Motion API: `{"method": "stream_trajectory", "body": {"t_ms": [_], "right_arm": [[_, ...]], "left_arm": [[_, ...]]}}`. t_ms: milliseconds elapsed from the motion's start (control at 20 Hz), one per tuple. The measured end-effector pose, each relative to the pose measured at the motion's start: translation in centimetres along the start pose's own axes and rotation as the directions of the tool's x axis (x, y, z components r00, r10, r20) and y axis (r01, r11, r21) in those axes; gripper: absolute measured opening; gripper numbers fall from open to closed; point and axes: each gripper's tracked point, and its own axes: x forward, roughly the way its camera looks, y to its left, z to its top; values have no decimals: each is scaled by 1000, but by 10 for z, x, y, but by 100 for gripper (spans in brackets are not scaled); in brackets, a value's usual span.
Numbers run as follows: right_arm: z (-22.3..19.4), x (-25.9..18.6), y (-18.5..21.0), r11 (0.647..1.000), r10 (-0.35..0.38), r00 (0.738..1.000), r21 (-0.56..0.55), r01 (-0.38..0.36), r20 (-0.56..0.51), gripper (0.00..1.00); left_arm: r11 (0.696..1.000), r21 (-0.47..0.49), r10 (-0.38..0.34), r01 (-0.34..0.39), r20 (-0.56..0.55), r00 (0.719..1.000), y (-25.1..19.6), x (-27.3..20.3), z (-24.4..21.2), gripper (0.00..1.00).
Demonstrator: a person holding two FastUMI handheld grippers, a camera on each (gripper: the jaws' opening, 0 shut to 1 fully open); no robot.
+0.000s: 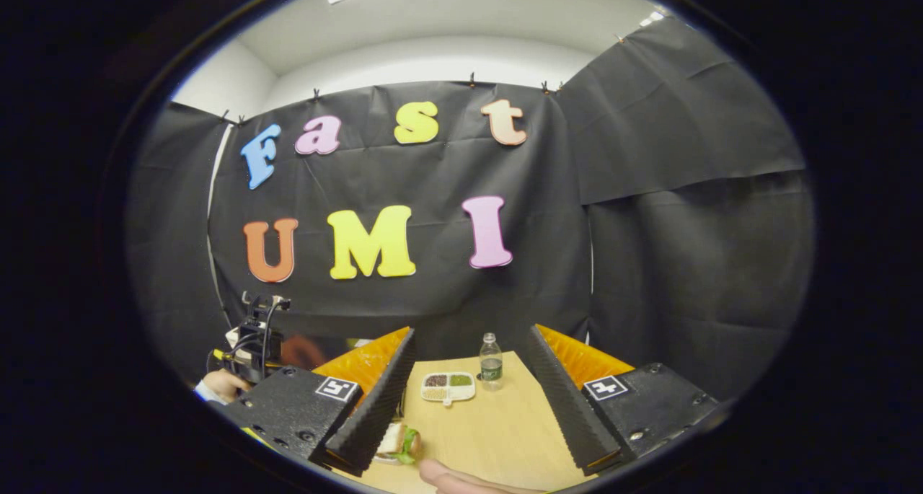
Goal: Open the electric oven with the left hand, put the food in, and close the electric oven.
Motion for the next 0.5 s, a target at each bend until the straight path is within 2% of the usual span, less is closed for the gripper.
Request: {"method": "stream_trajectory", "body": {"t_ms": [350, 400, 500], "right_arm": [[10, -21, 0, 1000, 8, 1000, -13, -8, 29, 99], [11, -24, -1, 1000, 4, 999, -20, -3, 35, 90], [13, -29, -3, 1000, 0, 999, -24, 1, 42, 89]], "left_arm": [[1000, 4, -4, 4, -47, 999, -4, -31, -53, 99], [1000, 5, -4, 4, -49, 999, -4, -33, -60, 99], [1000, 12, -4, 5, -52, 999, -5, -37, -78, 99]]}}
